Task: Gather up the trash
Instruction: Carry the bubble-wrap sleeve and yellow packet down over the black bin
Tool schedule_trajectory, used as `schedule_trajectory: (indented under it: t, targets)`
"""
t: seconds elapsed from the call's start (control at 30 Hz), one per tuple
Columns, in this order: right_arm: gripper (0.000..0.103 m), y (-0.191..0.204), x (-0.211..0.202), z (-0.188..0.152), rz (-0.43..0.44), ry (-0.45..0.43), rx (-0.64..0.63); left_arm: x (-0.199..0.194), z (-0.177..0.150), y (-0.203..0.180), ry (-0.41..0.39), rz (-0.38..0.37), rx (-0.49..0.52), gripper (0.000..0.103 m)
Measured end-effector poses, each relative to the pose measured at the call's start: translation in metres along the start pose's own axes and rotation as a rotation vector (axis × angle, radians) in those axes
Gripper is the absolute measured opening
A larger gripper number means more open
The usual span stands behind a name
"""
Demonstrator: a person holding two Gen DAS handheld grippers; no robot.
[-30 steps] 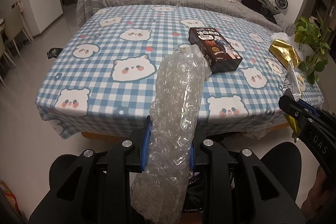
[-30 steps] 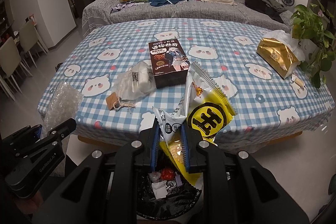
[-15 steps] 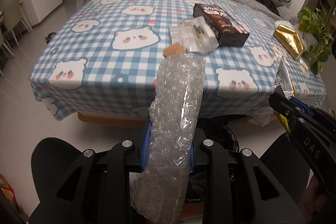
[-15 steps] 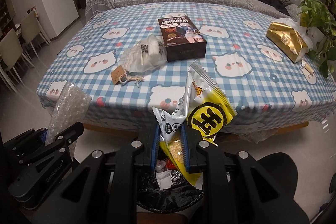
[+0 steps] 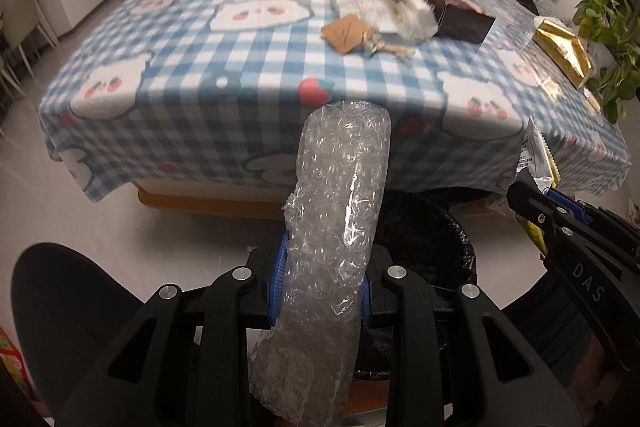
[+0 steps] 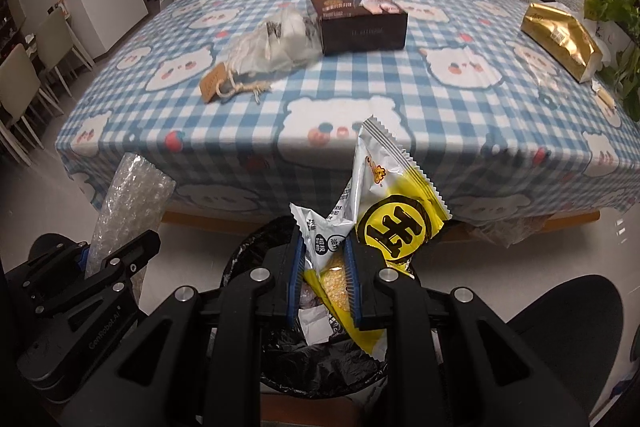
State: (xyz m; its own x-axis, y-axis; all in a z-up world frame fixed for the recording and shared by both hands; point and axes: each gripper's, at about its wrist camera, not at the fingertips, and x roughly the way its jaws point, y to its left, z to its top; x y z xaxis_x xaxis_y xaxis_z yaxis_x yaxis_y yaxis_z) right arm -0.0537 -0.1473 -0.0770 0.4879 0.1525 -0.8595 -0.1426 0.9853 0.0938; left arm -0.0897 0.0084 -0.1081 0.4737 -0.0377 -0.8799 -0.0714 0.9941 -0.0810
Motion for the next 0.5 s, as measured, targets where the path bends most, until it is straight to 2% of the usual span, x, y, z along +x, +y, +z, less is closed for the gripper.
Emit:
schedule_trajectory:
  t: [0.2, 0.5]
  targets:
    - [0.018, 0.002, 0.028, -0.014, 0.015, 0.057, -0.009, 0.032, -0.010, 0.007, 0.052, -0.004, -0.014, 0.027]
    - [0.019, -0.001, 0.080, -0.023, 0.037, 0.126, -0.017, 0.071, -0.015, 0.016, 0.074, 0.008, -0.008, 0.027]
